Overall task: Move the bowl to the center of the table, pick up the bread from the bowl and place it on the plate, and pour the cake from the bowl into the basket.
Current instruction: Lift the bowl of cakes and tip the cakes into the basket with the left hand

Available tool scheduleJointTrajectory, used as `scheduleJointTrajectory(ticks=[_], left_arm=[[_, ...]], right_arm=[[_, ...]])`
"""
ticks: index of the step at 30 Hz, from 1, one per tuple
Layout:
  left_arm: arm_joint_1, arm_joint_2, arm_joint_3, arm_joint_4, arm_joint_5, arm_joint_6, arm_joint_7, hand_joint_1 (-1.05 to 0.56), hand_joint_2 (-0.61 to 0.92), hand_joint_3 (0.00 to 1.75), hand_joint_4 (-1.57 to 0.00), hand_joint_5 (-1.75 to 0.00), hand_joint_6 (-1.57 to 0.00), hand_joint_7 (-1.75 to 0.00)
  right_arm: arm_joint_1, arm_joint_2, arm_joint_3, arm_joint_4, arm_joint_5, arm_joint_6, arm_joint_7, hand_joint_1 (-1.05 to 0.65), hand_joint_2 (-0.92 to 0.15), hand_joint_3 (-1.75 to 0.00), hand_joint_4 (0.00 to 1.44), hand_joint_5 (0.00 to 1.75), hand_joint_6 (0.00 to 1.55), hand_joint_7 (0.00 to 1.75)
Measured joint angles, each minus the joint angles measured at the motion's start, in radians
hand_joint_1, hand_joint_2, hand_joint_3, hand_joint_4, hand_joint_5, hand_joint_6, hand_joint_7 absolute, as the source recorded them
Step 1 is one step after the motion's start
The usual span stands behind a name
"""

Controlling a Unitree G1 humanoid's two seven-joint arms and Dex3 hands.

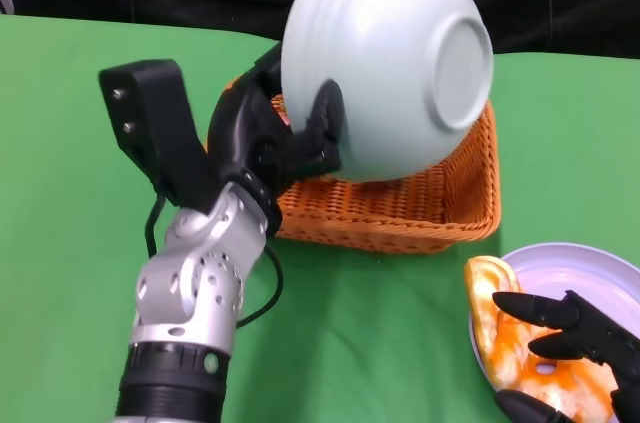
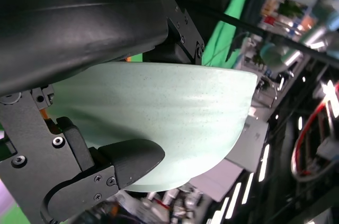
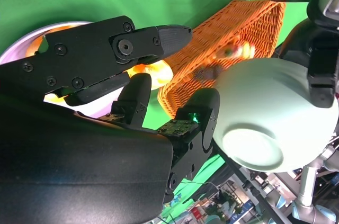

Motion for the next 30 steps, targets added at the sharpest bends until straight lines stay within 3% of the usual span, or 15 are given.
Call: scheduleJointTrajectory(ticks=[13, 26, 30], left_arm=[[-0.01, -0.009, 0.17, 0.016, -0.219, 0.203, 0.157, -0.26, 0.34, 1.65, -1.1, -1.75, -0.84, -1.75], [-0.01, -0.006, 0.173, 0.007, -0.255, 0.238, 0.162, -0.28, 0.32, 1.62, -1.11, -1.75, -0.87, -1.75], [-0.01, 0.027, 0.143, -0.023, -0.241, 0.239, 0.112, -0.29, 0.27, 1.73, -1.14, -1.75, -0.93, -1.75]], right_arm=[[0.007, 0.0, 0.002, 0.0, 0.001, 0.0, -0.003, -0.33, -0.92, -0.17, 0.42, 0.91, 0.4, 0.56], [0.007, 0.0, -0.003, 0.0, 0.012, 0.0, -0.003, -0.32, -0.92, -0.17, 0.42, 0.9, 0.4, 0.55], [0.007, 0.0, -0.004, 0.0, 0.016, 0.0, -0.003, -0.32, -0.92, -0.17, 0.42, 0.91, 0.4, 0.55]])
